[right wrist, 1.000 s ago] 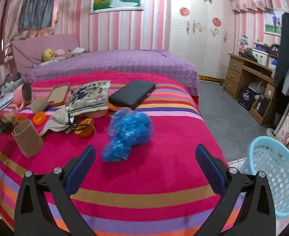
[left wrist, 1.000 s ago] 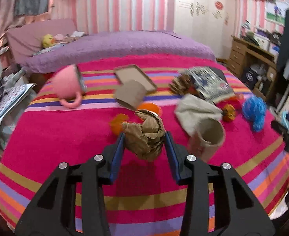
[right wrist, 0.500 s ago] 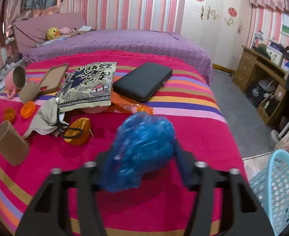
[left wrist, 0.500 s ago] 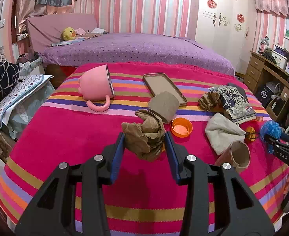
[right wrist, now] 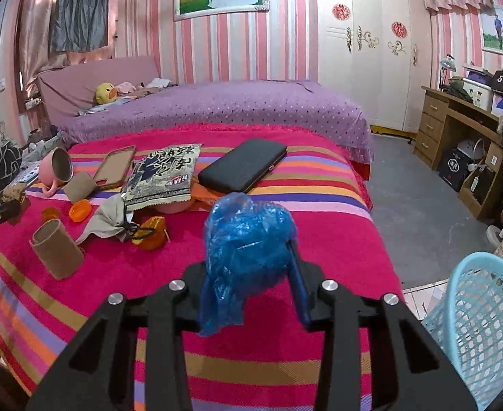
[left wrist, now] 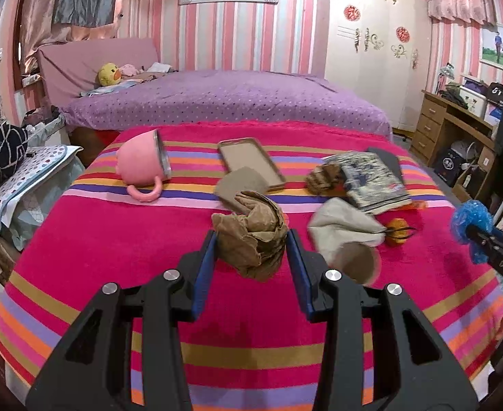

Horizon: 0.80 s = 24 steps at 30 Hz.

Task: Collect trash
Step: 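Grasp the crumpled brown paper bag with the left tool while the right tool grasps the blue plastic bag, then carry both items to the blue basket and open both tools to drop them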

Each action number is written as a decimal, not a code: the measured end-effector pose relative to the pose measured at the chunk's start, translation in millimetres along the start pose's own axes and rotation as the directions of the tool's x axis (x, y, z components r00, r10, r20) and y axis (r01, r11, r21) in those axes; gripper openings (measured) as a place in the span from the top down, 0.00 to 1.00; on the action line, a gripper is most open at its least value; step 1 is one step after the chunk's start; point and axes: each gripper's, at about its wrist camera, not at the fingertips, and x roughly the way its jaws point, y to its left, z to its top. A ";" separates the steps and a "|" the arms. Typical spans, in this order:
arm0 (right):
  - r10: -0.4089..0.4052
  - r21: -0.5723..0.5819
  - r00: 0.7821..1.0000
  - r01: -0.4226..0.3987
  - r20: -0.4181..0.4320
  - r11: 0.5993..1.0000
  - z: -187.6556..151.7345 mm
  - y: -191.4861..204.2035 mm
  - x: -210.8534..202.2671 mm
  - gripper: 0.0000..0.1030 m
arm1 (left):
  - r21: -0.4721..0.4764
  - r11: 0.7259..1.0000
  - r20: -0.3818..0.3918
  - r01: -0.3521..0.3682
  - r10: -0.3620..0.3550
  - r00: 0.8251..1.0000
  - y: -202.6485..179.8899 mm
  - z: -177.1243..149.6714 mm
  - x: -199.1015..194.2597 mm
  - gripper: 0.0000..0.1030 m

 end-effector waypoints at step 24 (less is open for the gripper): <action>-0.255 0.097 0.967 0.253 0.009 0.963 -15.3 -223.2 -118.1 0.63 | 0.114 0.953 0.004 0.281 -0.284 0.959 -263.5 -4.0 -28.6 0.61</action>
